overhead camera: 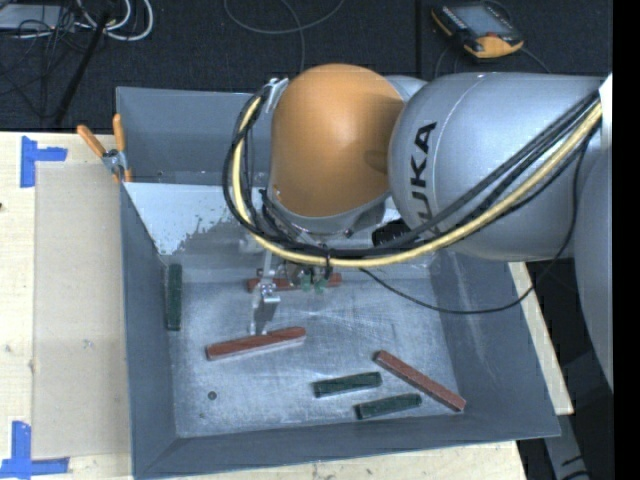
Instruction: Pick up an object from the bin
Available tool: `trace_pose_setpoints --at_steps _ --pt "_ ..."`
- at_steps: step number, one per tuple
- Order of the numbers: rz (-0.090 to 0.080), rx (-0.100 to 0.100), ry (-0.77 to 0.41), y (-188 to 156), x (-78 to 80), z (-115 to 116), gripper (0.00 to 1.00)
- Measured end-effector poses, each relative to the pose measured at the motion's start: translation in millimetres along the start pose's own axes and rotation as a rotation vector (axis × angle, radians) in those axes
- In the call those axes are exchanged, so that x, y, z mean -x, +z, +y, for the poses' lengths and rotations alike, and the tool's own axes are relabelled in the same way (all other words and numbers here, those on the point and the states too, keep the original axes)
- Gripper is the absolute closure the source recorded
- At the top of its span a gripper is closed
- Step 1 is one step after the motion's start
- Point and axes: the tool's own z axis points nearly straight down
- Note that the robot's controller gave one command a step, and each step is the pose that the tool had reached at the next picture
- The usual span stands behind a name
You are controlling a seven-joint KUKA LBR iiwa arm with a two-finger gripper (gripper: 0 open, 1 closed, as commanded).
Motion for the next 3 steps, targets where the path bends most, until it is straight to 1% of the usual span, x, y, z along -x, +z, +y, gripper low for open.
trace_pose_setpoints --at_steps 1,2,3 --pt "-0.004 0.001 -0.041 66.6 -3.5 -20.6 0.00" --pt "0.000 -0.002 -0.111 81.6 -6.5 -57.8 0.00" --pt "-0.002 0.001 -0.043 126.0 1.7 -56.3 0.00"
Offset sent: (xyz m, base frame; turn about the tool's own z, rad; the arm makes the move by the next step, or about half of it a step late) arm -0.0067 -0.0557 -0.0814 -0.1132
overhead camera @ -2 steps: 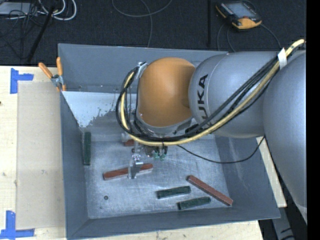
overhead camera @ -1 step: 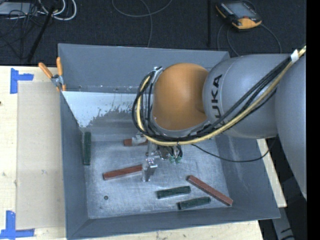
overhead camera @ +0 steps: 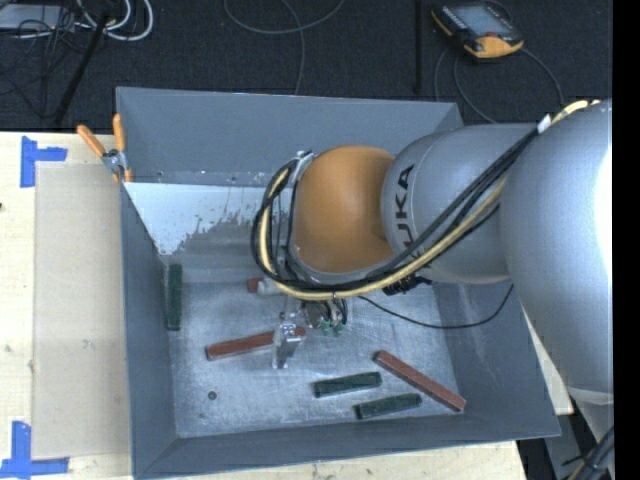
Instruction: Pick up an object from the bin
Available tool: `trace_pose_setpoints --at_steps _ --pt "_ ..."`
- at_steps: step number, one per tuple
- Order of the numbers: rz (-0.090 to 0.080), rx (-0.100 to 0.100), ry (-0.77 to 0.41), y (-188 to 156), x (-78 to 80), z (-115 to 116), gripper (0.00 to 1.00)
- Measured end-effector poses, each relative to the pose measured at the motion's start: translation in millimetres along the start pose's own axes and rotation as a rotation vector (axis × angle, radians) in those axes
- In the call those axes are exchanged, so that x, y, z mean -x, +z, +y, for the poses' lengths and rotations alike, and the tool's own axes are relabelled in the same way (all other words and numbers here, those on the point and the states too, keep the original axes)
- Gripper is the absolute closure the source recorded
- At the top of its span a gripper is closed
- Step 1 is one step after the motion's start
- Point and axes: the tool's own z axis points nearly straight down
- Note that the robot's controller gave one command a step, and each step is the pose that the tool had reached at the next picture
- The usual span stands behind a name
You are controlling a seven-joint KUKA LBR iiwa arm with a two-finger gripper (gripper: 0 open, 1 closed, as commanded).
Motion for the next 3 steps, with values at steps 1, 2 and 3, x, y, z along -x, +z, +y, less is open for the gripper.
trace_pose_setpoints --at_steps 1,2,3 --pt "0.004 -0.002 -0.061 45.2 10.7 6.8 0.00" --pt "-0.008 0.001 0.098 39.8 17.3 19.1 1.00" --pt "-0.008 0.002 0.098 39.8 17.3 19.0 1.00"
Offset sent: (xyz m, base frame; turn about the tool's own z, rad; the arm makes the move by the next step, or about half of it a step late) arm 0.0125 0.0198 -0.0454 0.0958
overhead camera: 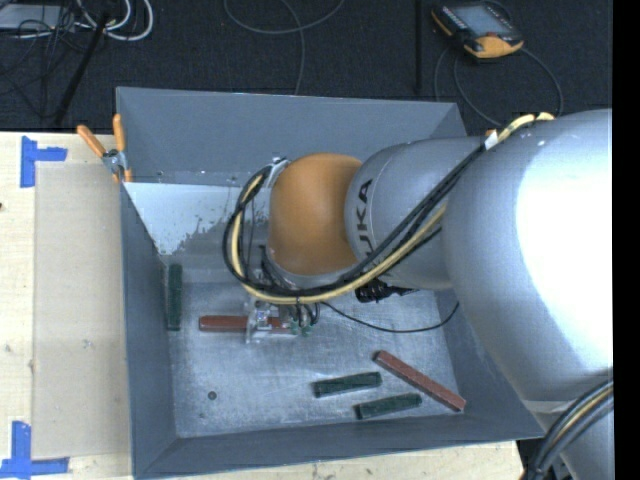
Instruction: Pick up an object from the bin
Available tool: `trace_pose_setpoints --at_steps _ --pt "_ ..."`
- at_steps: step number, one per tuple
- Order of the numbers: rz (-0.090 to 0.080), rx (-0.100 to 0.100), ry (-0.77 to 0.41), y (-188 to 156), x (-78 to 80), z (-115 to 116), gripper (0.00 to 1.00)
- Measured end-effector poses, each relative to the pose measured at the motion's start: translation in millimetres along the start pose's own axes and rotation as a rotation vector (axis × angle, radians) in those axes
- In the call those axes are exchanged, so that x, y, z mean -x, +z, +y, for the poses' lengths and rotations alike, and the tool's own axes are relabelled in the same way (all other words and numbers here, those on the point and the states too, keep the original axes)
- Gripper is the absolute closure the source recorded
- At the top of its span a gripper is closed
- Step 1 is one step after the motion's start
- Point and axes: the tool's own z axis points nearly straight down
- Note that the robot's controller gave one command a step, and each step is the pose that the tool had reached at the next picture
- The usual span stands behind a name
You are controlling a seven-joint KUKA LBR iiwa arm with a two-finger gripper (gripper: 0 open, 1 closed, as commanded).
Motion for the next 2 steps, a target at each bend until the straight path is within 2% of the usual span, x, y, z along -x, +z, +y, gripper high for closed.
trace_pose_setpoints --at_steps 2 --pt "0.007 -0.002 0.002 -11.2 -1.0 -0.6 1.00"
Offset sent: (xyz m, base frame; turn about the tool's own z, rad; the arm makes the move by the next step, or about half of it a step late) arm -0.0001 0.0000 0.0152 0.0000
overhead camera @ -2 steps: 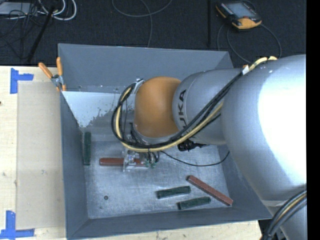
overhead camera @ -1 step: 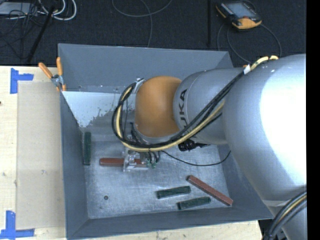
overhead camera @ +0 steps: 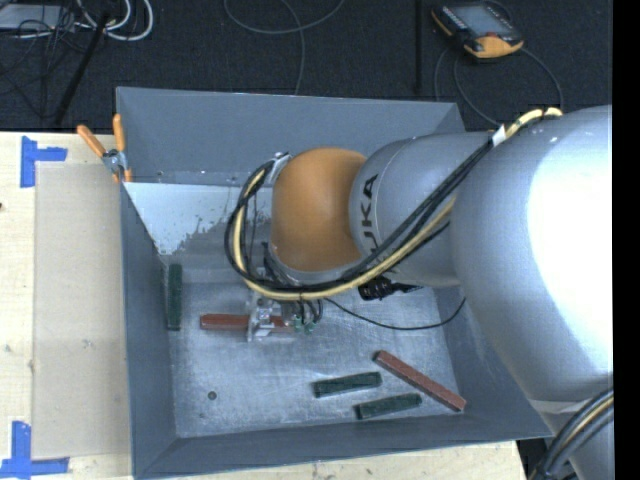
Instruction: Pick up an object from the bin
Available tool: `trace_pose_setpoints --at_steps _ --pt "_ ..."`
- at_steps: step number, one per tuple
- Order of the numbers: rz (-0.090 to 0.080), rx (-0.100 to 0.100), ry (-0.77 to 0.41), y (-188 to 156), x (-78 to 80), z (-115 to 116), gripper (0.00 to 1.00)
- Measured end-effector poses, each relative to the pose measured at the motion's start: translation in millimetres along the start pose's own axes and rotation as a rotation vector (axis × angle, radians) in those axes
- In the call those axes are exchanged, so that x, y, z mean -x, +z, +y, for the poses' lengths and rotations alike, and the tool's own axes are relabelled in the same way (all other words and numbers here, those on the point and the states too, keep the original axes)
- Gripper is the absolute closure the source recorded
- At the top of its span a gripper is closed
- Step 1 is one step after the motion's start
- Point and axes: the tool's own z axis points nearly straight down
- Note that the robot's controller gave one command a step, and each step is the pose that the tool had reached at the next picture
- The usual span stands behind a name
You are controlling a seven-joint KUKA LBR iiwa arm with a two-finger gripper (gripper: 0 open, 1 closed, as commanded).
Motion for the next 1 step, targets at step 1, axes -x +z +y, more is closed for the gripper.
trace_pose_setpoints --at_steps 1 --pt "-0.001 0.001 0.001 -3.8 0.8 0.1 1.00"
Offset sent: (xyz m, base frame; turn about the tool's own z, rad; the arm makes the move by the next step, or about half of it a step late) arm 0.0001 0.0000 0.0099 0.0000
